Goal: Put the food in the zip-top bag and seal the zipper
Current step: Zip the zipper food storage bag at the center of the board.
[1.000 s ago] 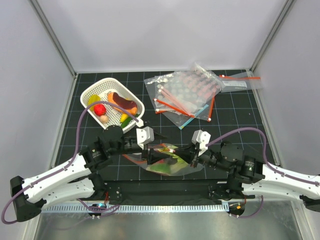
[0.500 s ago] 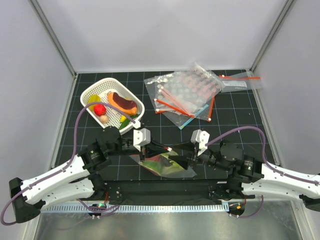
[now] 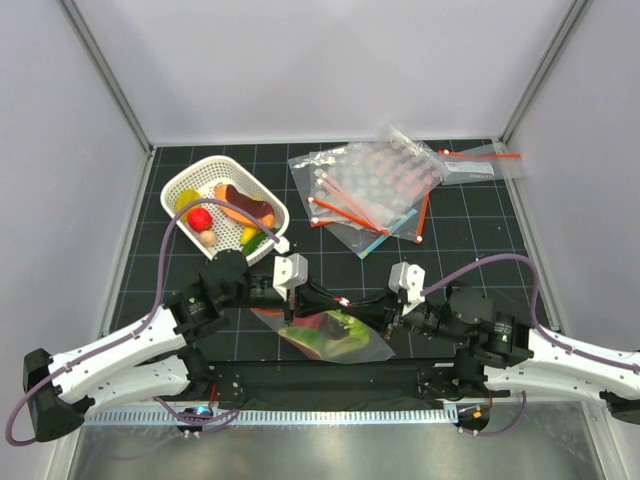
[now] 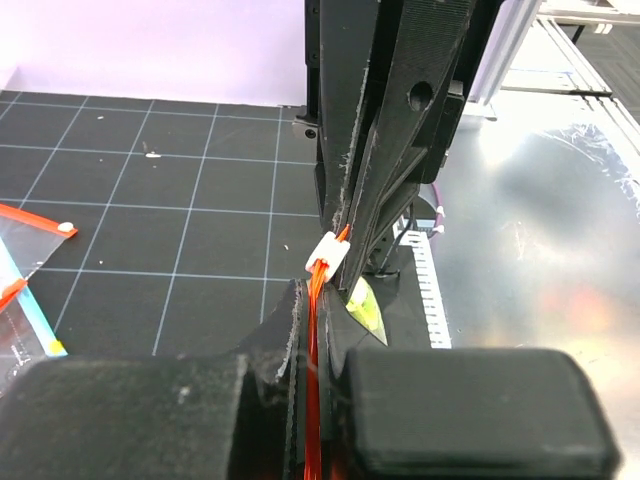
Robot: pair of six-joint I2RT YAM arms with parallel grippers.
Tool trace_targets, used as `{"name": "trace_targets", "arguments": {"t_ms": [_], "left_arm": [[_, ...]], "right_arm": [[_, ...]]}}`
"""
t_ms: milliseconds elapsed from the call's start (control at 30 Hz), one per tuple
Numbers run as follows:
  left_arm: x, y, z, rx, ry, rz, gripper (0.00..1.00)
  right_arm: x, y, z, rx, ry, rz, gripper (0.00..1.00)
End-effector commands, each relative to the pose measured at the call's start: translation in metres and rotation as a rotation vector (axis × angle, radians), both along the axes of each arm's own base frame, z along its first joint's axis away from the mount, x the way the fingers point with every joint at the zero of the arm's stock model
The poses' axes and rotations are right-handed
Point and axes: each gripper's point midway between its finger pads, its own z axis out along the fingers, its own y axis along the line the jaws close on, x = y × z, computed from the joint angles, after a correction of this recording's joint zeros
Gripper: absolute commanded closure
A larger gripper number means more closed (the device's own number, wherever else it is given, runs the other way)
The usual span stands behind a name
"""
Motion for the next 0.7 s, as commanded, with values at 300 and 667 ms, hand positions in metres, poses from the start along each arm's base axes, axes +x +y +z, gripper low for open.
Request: {"name": "trace_targets", "arguments": {"t_ms": [300,667], "left_arm": [[-0.0084,0.0014,0.0381,-0.098,-0.050,-0.032,0.55],[-0.0028,0.0022,0.0395,-0.112,-0.038,0.008,1.00]], "right_arm": [[-0.0052,0.0032,0.0200,0.059,-0.008,0.028,0.99],[-0.0049,0.0047,0.0160,0.065,-0.016,0.031,0.33]]}}
